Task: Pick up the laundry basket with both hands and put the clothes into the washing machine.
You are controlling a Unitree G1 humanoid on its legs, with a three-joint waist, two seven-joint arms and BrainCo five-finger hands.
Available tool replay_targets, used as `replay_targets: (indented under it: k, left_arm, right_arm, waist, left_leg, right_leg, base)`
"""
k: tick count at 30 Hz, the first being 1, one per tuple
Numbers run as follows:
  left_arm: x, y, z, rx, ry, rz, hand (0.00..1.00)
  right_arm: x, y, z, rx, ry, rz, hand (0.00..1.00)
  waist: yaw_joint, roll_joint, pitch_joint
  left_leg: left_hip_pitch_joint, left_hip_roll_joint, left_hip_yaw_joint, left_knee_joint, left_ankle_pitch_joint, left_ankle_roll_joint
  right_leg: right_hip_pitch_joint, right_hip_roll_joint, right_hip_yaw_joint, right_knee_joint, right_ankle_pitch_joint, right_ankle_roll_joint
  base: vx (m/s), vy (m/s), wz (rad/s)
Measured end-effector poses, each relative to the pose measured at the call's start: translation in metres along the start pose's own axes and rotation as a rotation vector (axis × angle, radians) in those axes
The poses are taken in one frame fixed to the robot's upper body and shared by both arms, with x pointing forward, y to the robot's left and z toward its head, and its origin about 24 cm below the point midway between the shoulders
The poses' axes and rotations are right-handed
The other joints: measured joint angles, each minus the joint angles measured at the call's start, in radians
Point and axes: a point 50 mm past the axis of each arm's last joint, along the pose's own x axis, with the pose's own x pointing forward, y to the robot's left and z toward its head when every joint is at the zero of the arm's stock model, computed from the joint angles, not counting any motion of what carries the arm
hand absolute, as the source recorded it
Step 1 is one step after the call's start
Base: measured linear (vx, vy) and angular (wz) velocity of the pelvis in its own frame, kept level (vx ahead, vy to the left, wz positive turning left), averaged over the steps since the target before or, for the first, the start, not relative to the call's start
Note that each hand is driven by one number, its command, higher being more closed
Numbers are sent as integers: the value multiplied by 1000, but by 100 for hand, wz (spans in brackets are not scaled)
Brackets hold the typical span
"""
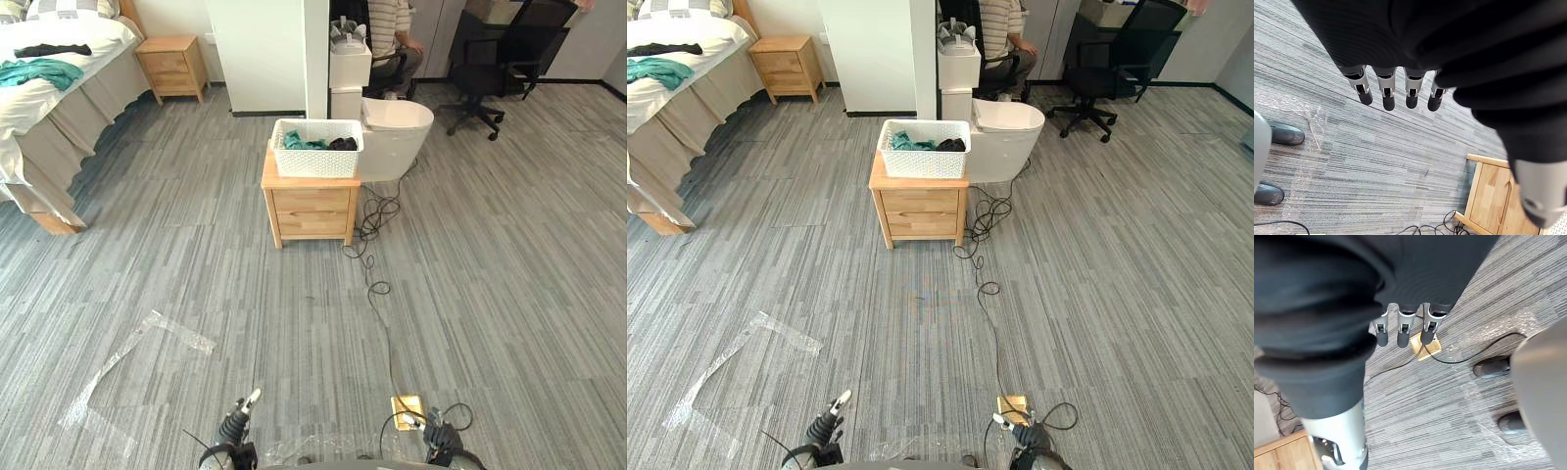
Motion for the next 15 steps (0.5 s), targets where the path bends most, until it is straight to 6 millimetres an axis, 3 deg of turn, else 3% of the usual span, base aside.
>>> replay_targets:
  k: [15]
  left_arm:
    - [-2,5,-5,-17,15,42,0]
  right_arm:
    - [2,6,-1,-132,22,25,0]
  waist:
    - [2,-12,0]
  left_leg:
    - [9,-4,-20,-30,19,-1]
  right_leg:
    - [2,-4,-23,3,-4,5]
  base:
    - [-19,0,4]
